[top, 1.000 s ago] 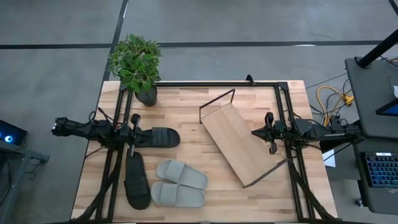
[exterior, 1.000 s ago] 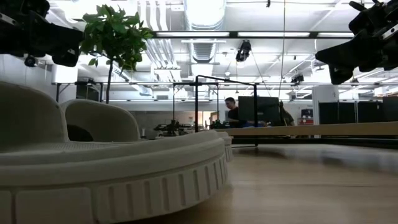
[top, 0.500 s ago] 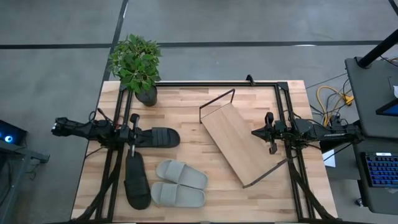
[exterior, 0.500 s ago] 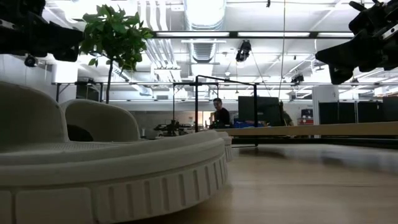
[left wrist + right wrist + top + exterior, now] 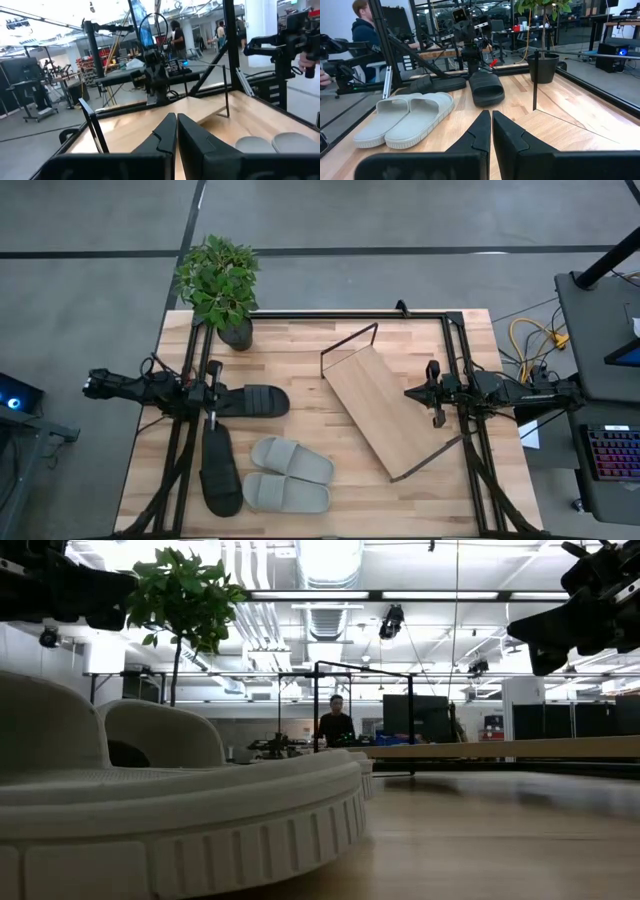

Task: Pick and place slides into the shelf
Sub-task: Put the top gray slide on the shelf

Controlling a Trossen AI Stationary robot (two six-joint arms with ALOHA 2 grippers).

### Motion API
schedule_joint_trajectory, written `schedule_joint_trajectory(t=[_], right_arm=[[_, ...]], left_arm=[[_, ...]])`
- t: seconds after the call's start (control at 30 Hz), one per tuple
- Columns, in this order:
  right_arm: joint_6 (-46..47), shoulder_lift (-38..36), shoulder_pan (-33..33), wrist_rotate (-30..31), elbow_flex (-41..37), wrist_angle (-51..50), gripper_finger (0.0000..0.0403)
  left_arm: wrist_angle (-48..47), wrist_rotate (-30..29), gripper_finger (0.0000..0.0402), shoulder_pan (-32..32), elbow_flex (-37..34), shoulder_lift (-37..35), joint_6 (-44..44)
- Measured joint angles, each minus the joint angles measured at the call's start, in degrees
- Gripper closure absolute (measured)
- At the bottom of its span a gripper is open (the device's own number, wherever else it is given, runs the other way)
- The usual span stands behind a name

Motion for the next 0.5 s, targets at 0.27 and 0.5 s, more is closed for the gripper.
schedule_joint_trajectory(t=[0.27,0.5], right_arm=[[7.88,0.0,0.0,-0.01,0.01,0.07,0.0394],[2.33,-0.01,0.0,-0.01,0.01,0.11,0.0394]], left_arm=[[3.45,0.01,0.0402,-0.01,-0.02,0.0,-0.17],[3.57,0.28,0.0402,-0.01,-0.02,0.0,-3.13]])
